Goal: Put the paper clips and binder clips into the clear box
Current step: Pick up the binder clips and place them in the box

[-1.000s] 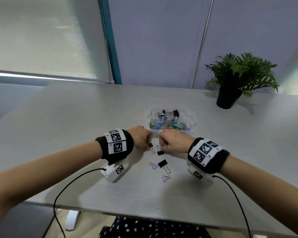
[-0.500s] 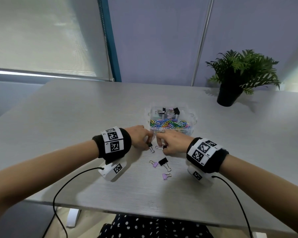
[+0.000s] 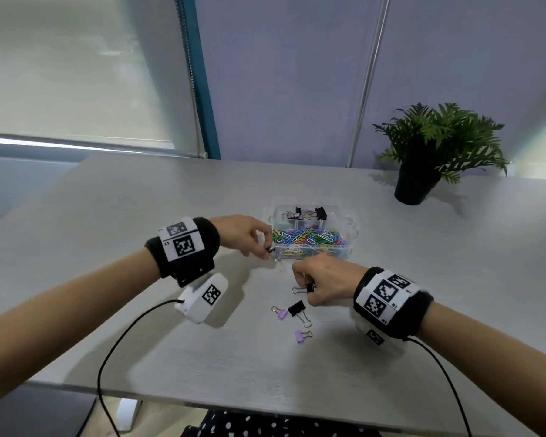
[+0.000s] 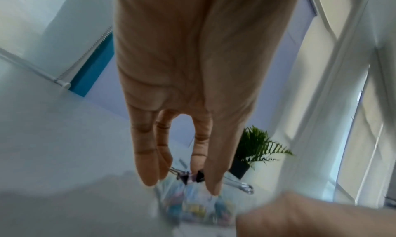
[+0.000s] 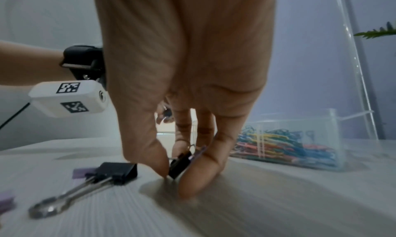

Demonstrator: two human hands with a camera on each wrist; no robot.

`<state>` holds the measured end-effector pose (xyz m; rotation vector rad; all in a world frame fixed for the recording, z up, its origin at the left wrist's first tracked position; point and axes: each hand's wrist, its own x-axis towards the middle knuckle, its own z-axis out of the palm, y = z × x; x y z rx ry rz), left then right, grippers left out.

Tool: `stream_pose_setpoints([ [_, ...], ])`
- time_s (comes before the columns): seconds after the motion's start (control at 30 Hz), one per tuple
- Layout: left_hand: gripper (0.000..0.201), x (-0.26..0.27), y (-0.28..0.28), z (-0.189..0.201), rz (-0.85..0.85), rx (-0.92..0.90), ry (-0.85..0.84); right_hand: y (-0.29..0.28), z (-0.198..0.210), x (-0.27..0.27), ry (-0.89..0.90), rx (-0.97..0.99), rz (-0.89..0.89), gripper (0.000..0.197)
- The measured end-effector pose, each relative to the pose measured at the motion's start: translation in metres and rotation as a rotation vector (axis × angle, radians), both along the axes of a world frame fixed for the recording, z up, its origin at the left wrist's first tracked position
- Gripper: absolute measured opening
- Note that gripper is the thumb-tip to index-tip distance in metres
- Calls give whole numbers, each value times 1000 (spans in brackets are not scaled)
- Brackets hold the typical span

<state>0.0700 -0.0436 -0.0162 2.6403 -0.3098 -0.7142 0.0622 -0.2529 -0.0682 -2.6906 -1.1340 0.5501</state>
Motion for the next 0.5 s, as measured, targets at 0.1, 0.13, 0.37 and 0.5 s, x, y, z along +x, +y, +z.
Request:
stream_pose_setpoints([
  [0.1, 17, 27, -6, 22, 62, -26, -89, -2, 1, 7, 99, 29, -39, 25],
  [0.13, 18, 37, -10, 27, 71, -17, -129, -3, 2, 8, 166, 54, -63, 24],
  [0.37, 19, 92, -51, 20, 70, 96, -202, -19, 37, 39, 341, 262, -178, 18],
  [0.5, 34, 96, -52, 10, 50, 144, -234, -29, 65, 75, 261, 475, -347, 18],
])
